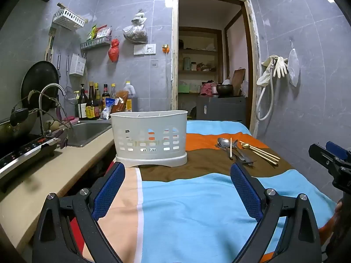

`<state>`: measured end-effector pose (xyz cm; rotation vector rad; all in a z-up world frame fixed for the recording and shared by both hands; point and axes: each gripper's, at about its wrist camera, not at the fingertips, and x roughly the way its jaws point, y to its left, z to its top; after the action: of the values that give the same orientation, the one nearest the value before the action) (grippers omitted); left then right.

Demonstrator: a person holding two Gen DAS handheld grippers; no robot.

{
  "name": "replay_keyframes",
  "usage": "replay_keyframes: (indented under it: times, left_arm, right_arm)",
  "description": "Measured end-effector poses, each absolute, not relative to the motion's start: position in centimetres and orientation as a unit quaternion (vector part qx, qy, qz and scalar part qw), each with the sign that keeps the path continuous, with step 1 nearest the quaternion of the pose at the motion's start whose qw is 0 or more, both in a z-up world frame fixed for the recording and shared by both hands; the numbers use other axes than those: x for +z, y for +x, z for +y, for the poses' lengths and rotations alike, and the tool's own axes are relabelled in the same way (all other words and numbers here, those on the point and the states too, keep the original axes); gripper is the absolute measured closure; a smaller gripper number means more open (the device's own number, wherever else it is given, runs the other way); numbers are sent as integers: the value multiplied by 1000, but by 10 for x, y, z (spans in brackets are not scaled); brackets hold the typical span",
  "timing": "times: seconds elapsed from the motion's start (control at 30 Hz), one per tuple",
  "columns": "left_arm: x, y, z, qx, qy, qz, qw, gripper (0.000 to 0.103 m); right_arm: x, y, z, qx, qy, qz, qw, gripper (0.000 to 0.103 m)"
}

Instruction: Organize utensils

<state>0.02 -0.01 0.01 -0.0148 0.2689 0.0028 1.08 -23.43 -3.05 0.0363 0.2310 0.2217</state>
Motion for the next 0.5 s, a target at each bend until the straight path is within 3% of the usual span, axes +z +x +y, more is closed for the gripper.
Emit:
replay_keyframes:
  times: [0.5]
  left_arm:
    - [2,-2,0,4,-7,131,991,9]
  right_arm:
    - [-32,12,-231,110,16,117,987,0]
